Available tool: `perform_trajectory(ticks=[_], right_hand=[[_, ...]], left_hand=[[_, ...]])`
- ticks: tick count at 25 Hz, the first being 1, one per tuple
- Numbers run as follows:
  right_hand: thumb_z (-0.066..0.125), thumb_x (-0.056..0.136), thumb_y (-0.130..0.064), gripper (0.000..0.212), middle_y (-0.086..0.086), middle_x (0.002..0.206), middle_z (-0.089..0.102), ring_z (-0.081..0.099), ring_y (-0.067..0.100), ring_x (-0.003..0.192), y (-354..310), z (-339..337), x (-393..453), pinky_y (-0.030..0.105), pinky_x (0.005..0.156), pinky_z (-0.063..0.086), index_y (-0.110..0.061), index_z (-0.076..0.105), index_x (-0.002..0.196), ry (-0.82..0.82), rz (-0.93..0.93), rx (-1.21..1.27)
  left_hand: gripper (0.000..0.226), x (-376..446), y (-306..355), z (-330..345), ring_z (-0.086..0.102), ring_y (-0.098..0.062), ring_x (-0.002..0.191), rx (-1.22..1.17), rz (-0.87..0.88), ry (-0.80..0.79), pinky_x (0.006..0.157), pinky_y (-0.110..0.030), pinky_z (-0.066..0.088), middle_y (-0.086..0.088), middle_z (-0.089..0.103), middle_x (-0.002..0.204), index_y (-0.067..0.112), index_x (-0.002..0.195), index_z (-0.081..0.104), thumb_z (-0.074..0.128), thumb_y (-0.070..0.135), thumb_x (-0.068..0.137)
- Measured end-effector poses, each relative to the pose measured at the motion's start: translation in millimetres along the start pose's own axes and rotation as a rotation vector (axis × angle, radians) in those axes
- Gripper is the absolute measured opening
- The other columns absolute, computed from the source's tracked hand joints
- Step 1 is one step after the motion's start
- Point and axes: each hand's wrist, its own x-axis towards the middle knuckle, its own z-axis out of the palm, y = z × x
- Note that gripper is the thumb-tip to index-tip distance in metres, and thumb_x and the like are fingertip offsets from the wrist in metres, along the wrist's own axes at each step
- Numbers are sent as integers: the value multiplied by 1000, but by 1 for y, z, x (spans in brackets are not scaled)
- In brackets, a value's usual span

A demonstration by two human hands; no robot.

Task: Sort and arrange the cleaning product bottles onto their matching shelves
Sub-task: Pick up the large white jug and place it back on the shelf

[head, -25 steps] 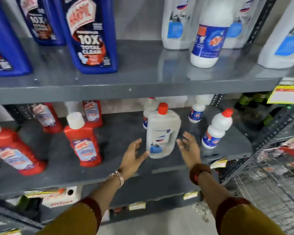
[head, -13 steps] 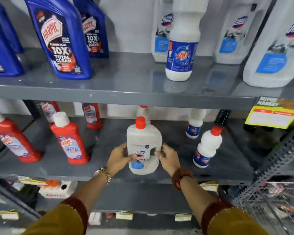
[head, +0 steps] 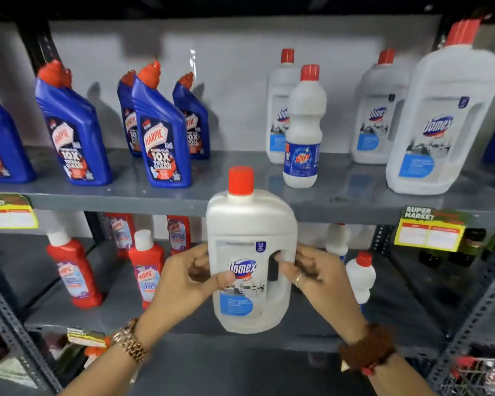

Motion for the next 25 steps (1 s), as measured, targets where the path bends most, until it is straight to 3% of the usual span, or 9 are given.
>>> perform_trajectory(ticks=[5, 8, 12, 14, 17, 19, 22, 25], right_hand=[[66, 79, -8, 23, -4, 93, 76, 70, 10, 88, -81, -16, 43, 26, 78, 57, -17, 69, 100, 50, -167, 101], [66, 80, -11, 21, -2, 92, 74, 70, 9, 88, -111, -22, 80, 33, 83, 56, -25, 69, 95, 113, -240, 53], [65, 78, -23, 14, -1, 90, 75, 69, 13, 88, -115, -22, 137, 46, 87, 54, -28, 70, 90, 208, -249, 9], [63, 81, -15, 16, 0, 91, 73, 69, 15, 89, -107, -15, 159, 46, 90, 53, -25, 69, 92, 225, -208, 35], [60, 84, -14, 12, 5, 93, 73, 67, 21, 92, -90, -1, 178, 44, 90, 52, -14, 67, 93, 257, -112, -14], [58, 85, -15, 12, 7, 91, 72, 65, 22, 89, -82, 4, 186, 36, 87, 51, -9, 65, 93, 275, -86, -61], [58, 86, -17, 11, 1, 86, 67, 60, 15, 82, -78, 5, 195, 24, 78, 45, -9, 63, 92, 273, -94, -110], [59, 86, -18, 13, -4, 86, 63, 60, 12, 83, -77, 5, 200, 22, 79, 44, -12, 64, 96, 270, -83, -112]], left_hand=[[56, 40, 80, -32, 73, -16, 79, -99, 169, 10, 64, -22, 57, 0, 77, 91, 14, 104, 68, 76, 49, 61], [47, 76, 105, -45, 72, -21, 89, -110, 213, 52, 72, -27, 58, -3, 76, 96, 12, 108, 66, 74, 36, 69], [44, 125, 116, -50, 72, -13, 84, -116, 181, 93, 65, -20, 56, 3, 75, 93, 9, 112, 64, 69, 22, 71], [38, 144, 110, -51, 72, -10, 84, -108, 128, 102, 65, -20, 57, 5, 76, 89, 9, 113, 63, 69, 15, 76], [34, 168, 93, -50, 71, -11, 89, -85, 43, 126, 72, -23, 59, -4, 73, 100, 13, 114, 62, 66, 9, 80], [33, 179, 81, -50, 71, -9, 88, -91, 9, 142, 67, -19, 58, -6, 71, 106, 16, 113, 62, 65, 9, 81], [29, 189, 69, -48, 71, -6, 86, -135, -7, 160, 67, -17, 57, -6, 71, 110, 17, 111, 62, 63, 12, 83], [29, 192, 63, -44, 70, -6, 88, -144, 1, 180, 71, -17, 56, -8, 70, 114, 14, 114, 60, 61, 15, 85]])
